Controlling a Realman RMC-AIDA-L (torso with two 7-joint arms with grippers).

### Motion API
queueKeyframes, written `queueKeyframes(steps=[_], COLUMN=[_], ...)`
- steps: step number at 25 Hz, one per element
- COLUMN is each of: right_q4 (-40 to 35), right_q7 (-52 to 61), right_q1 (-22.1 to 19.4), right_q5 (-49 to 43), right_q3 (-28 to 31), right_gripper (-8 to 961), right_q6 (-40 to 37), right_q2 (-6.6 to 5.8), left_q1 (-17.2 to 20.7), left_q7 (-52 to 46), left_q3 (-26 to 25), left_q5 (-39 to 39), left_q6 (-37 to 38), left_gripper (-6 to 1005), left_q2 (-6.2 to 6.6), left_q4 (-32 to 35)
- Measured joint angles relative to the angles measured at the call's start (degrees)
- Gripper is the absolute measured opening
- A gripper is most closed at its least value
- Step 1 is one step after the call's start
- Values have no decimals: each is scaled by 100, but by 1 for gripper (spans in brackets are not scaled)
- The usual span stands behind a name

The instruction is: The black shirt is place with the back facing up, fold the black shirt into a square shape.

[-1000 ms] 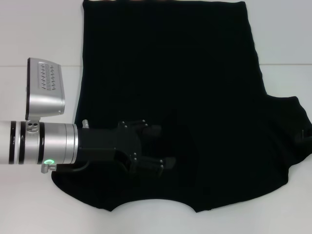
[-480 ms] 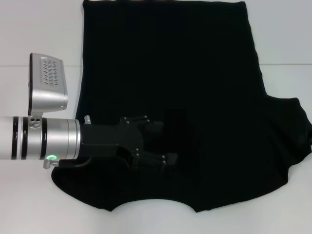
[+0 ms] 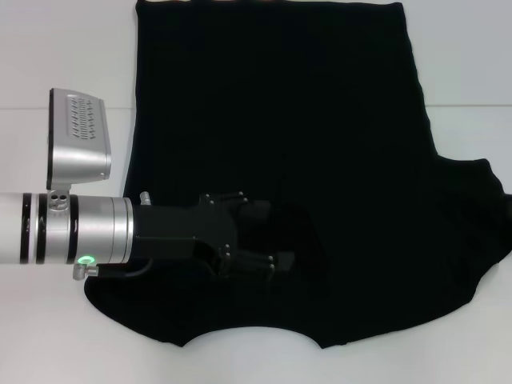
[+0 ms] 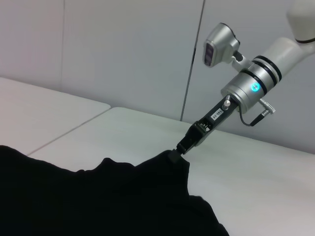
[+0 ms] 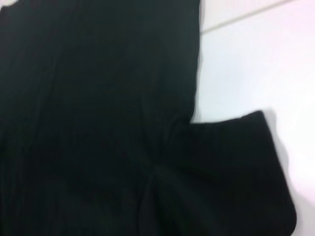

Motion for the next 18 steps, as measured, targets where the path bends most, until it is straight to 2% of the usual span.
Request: queueKeyframes(steps=[6,11,18], right_q4=[-5,-14,-15], right_q7=[-496,-662,-799], right_q1=[-47,66,419], right_q5=[230,324,353], right_q3=[69,38,-15], right_gripper=[11,10,10], right_q6=[69,55,-96], right_q2=[-26,-24,114], left_q1=[24,56,62], left_q7=[-115,-116,-136], left_q3=[0,-14,-18], left_q5=[-31,-62,-65], left_q6=[32,18,-22], left_gripper=[941,940,939], left_q2=[-13,-51,-60], left_q4=[0,-7,-67])
